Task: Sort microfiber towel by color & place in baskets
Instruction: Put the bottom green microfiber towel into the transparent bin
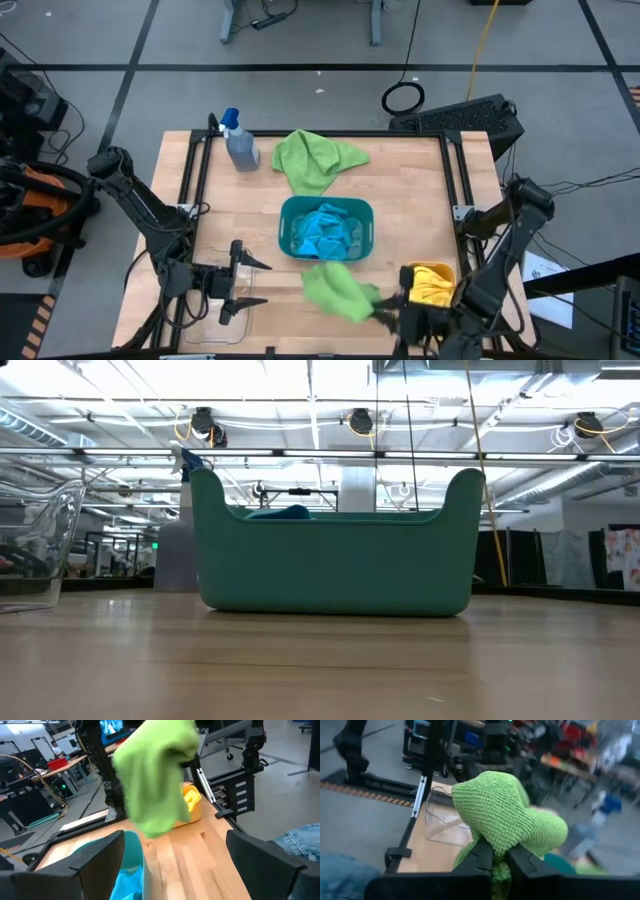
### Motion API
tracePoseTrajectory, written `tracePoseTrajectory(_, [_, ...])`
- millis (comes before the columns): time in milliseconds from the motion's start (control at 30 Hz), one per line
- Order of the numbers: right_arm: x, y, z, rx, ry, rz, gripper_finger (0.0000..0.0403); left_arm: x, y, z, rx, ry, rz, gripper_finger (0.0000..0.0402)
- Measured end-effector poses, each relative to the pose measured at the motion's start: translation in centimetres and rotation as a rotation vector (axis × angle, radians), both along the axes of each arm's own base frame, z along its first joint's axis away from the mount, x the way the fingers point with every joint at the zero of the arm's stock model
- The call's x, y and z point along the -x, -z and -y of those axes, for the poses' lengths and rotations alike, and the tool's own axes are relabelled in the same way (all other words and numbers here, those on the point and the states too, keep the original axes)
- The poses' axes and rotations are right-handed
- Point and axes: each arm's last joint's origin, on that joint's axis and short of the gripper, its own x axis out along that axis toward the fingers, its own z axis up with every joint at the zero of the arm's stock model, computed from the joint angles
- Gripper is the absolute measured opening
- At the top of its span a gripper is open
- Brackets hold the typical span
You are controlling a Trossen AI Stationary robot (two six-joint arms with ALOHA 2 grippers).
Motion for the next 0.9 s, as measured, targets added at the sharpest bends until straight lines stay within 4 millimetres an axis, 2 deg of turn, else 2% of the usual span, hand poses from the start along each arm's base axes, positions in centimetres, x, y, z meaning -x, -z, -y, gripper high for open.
tracePoseTrajectory(167, [-1.2, 2.3, -1.3, 0.189, -0.011, -0.041, 0.0006, 0.0, -0.1, 0.0, 0.008, 0.001, 0.007, 0.0354])
tracePoseTrajectory(367, [-3.3, 5.1, -1.4, 0.348, 0.105, -0.071, 0.0006, 0.0, -0.4, 0.1, 0.037, 0.024, 0.026, 0.0354])
tracePoseTrajectory(567, [-5.6, 6.6, -1.3, 0.440, 0.098, -0.090, 0.0006, -0.9, -0.3, 0.6, 0.056, 0.067, 0.068, 0.0354])
tracePoseTrajectory(733, [-7.5, 6.9, -1.4, 0.518, 0.041, -0.066, 0.0006, -2.2, 0.1, 0.8, 0.024, 0.075, 0.118, 0.0354])
tracePoseTrajectory(900, [-9.2, 6.4, -0.5, 0.651, -0.014, -0.043, 0.0006, -3.0, 0.6, 1.2, -0.019, 0.091, 0.153, 0.0354])
